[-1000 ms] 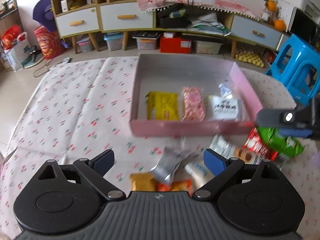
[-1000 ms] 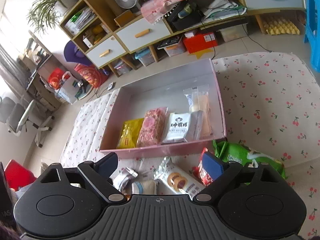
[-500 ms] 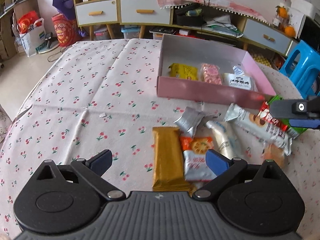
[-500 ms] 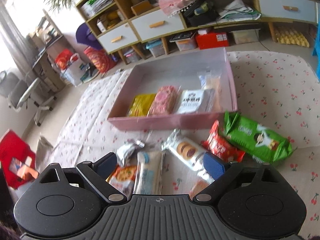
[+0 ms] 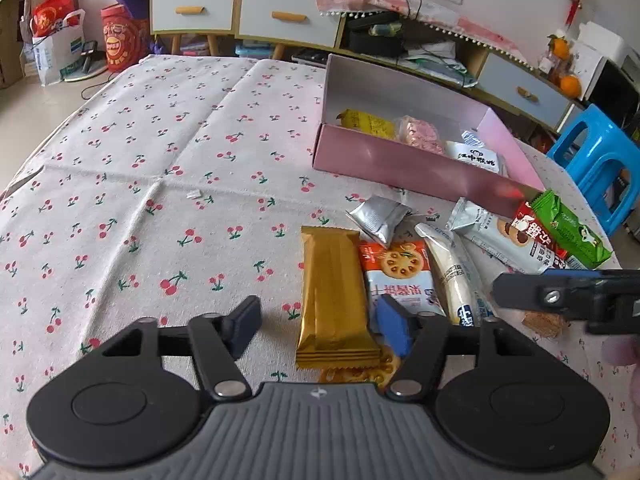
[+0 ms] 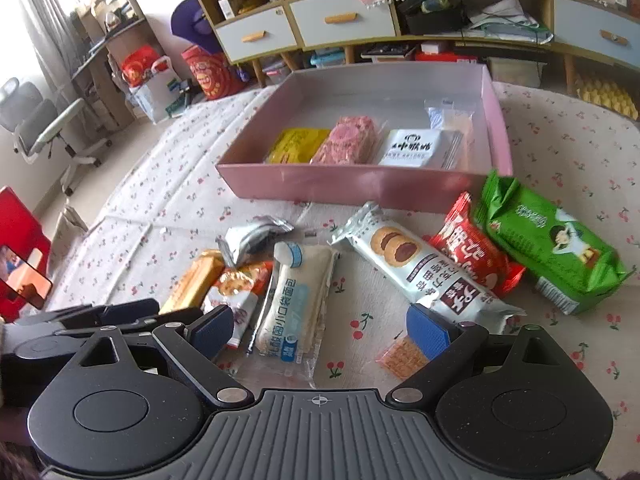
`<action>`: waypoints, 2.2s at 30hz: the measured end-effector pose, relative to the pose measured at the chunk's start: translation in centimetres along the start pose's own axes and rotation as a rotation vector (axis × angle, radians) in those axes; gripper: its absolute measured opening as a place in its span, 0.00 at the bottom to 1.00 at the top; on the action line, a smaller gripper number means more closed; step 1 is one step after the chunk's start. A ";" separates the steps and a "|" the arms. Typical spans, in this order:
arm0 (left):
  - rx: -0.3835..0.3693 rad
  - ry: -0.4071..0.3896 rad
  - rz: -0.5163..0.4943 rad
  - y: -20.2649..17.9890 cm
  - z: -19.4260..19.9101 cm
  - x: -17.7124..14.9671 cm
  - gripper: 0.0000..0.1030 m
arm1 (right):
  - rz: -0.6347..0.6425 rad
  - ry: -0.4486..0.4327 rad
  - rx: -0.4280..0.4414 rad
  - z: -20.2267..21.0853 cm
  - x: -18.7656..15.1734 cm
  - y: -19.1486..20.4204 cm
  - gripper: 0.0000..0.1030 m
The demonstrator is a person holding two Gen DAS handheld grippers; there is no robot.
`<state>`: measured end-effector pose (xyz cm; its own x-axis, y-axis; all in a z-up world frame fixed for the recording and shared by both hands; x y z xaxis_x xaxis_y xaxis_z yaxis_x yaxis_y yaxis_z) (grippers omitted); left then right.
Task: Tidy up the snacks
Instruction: 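Grasp the gold wafer bar with left tool while right tool grasps white milk-bread bag, then carry the gold bar and milk-bread bag over the pink box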
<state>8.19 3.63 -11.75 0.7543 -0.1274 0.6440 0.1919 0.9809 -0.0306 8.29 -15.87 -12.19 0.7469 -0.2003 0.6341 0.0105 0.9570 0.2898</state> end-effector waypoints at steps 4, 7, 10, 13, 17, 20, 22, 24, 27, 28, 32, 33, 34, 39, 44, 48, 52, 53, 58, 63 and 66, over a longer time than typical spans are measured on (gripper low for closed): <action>-0.001 -0.014 -0.025 -0.2 -0.1 0.1 0.47 | 0.045 -0.024 -0.013 -0.5 -0.1 0.5 0.92; -0.019 -0.021 -0.047 -0.3 -0.2 0.3 0.31 | 0.070 -0.030 -0.003 -0.6 -0.5 1.0 0.92; 0.026 -0.013 -0.070 0.4 -0.4 0.4 0.29 | 0.119 -0.036 0.011 -0.7 -0.9 1.7 0.92; 0.053 -0.012 -0.067 1.4 -0.6 0.2 0.29 | 0.176 -0.041 -0.001 -1.0 -1.3 2.1 0.91; 0.048 -0.034 -0.071 1.9 -0.5 0.3 0.32 | 0.217 -0.034 -0.026 -1.5 -1.8 2.3 0.90; 0.039 -0.053 -0.092 1.9 -0.6 0.4 0.35 | 0.229 -0.036 -0.055 -2.0 -1.9 2.0 0.90; 0.033 -0.061 -0.109 1.7 -0.7 0.4 0.41 | 0.227 -0.037 -0.072 -2.4 -1.7 1.7 0.90; 0.030 -0.069 -0.141 1.3 -0.8 0.4 0.47 | 0.220 -0.033 -0.087 -2.8 -1.7 1.4 0.89; 0.056 -0.081 -0.206 0.5 -0.9 0.3 0.51 | 0.216 -0.032 -0.097 -3.1 -1.6 1.2 0.88; 0.055 -0.082 -0.198 0.5 -0.9 0.2 0.51 | 0.221 -0.035 -0.100 -3.1 -1.6 1.2 0.88; 0.044 -0.075 -0.166 1.0 -0.8 0.3 0.48 | 0.239 -0.044 -0.120 -3.2 -1.6 1.3 0.82; 0.048 -0.075 -0.164 1.0 -0.8 0.3 0.47 | 0.244 -0.046 -0.122 -3.3 -1.5 1.4 0.80; 0.054 -0.074 -0.164 1.1 -0.7 0.3 0.45 | 0.248 -0.048 -0.123 -3.3 -1.5 1.4 0.76; 0.070 -0.065 -0.132 1.8 -0.6 0.4 0.31 | 0.262 -0.054 -0.116 -3.1 -1.3 1.8 0.51; 0.054 -0.042 -0.083 2.4 -0.5 0.5 0.26 | 0.259 -0.036 -0.108 -2.9 -1.3 2.2 0.32; 0.026 -0.028 -0.040 2.6 -0.4 0.6 0.25 | 0.205 -0.014 -0.089 -2.6 -0.9 1.9 0.29; -0.009 -0.020 0.018 3.0 -0.4 0.7 0.25 | 0.129 0.005 -0.032 -2.2 -0.5 1.9 0.29; -0.017 -0.020 0.030 3.1 -0.3 0.8 0.25 | 0.118 0.003 -0.025 -2.1 -0.4 2.0 0.28; -0.035 -0.035 0.052 3.1 0.1 1.5 0.25 | 0.087 -0.013 0.000 -1.5 0.3 2.2 0.28; -0.038 -0.071 0.049 2.9 0.9 2.7 0.25 | 0.034 -0.024 0.042 -0.5 1.1 2.3 0.28; -0.055 -0.076 0.068 2.8 0.9 3.3 0.25 | 0.002 -0.047 0.059 0.3 2.2 2.3 0.28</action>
<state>10.63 6.11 -9.04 0.7171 -0.0475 0.6954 0.1778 0.9771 -0.1166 9.76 -14.21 -9.95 0.7148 -0.2096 0.6672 -0.0307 0.9437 0.3294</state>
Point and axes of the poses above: each gripper's, at about its wrist camera, not at the fingertips, and z roughly against the way its jaws point, y to its left, x to its top, the point moved 10 cm from there along -z, roughly the way its jaws point, and after that the axes turned 12 degrees about -z, right-handed, at the moved point
